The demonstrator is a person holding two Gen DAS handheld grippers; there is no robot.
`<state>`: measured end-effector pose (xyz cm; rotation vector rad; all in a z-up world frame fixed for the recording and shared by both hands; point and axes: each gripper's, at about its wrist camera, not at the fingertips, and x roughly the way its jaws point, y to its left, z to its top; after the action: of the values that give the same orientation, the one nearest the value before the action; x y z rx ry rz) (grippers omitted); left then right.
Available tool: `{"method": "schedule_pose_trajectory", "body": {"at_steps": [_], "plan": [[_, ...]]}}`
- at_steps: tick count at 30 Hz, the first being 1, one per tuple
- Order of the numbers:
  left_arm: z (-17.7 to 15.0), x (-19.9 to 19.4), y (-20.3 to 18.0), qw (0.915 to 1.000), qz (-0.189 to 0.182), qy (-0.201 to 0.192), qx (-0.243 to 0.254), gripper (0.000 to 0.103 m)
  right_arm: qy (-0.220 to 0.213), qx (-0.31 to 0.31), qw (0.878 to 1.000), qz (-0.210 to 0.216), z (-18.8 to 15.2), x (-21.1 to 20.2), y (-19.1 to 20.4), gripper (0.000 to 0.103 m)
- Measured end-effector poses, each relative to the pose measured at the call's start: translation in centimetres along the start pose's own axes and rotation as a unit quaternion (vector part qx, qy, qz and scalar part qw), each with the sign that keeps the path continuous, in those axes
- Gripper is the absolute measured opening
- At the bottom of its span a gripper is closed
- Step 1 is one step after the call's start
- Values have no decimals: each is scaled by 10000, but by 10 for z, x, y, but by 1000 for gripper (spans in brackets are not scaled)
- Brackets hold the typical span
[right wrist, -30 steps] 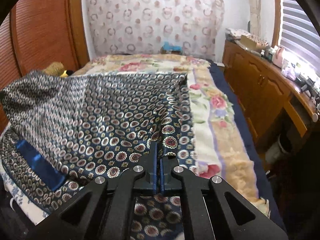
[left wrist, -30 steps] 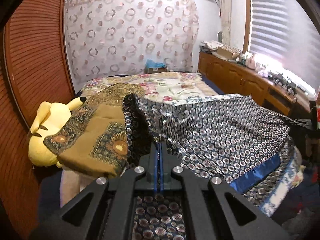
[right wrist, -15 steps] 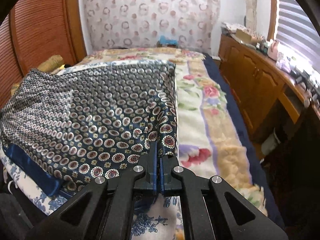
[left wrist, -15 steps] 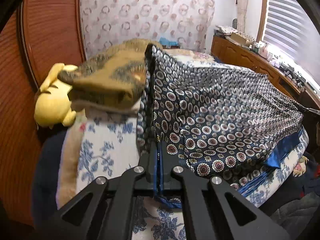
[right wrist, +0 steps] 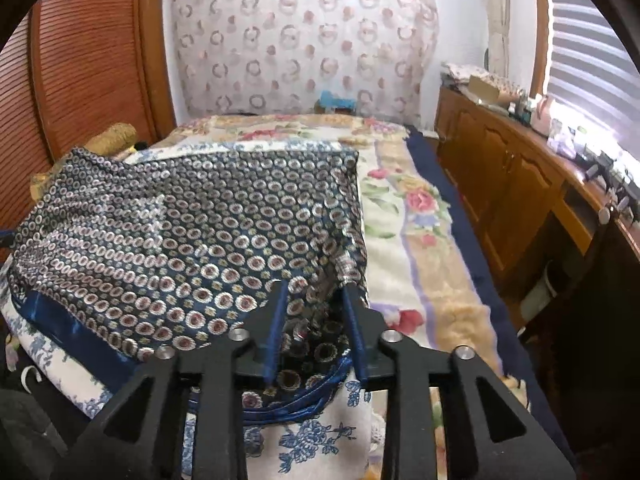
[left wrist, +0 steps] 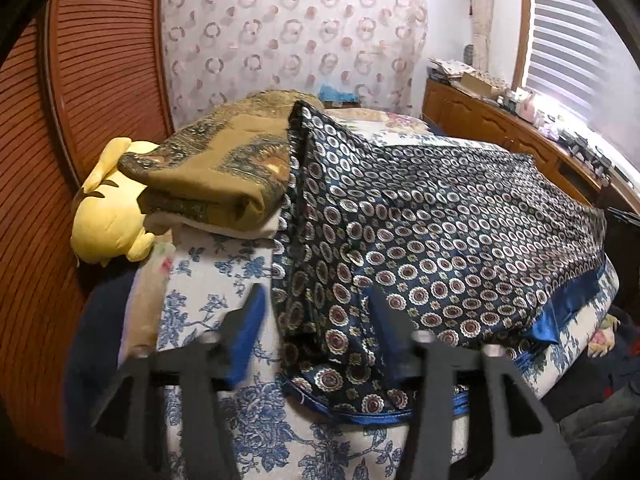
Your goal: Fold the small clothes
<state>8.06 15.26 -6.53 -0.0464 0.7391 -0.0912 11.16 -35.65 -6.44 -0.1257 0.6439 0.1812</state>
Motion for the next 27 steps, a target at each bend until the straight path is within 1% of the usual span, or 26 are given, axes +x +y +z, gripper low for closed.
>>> {"method": "schedule_pose_trajectory", "body": {"at_steps": [1, 2, 4, 7, 11, 14, 21, 25, 27], "plan": [[0, 0, 1, 10000, -22, -14, -31, 61, -40, -28, 10000, -21, 1, -2, 3, 44], [0, 2, 2, 10000, -21, 18, -58, 61, -88, -49, 9999, 13, 2, -5, 7, 46], [-2, 8, 3, 9999, 6, 116, -75, 61, -132, -76, 9998, 145, 4, -6, 14, 56], [-9, 20, 5, 9994, 4, 332, -130, 61, -166, -162, 9992, 311, 6, -6, 29, 60], [-18, 34, 9, 9981, -15, 575, -237, 61, -148, -279, 9977, 592, 7, 3, 55, 62], [-22, 38, 11, 9975, -21, 636, -308, 61, -70, -387, 9958, 821, 7, 16, 78, 62], [-25, 37, 9, 9982, 52, 542, -270, 61, 168, -681, 9892, 1288, 3, 46, 132, 62], [-25, 37, 9, 9984, 110, 501, -237, 61, 277, -837, 9849, 1492, 1, 57, 157, 62], [-25, 37, 10, 9985, 81, 483, -263, 61, 335, -911, 9826, 1585, -1, 62, 170, 62]]}}
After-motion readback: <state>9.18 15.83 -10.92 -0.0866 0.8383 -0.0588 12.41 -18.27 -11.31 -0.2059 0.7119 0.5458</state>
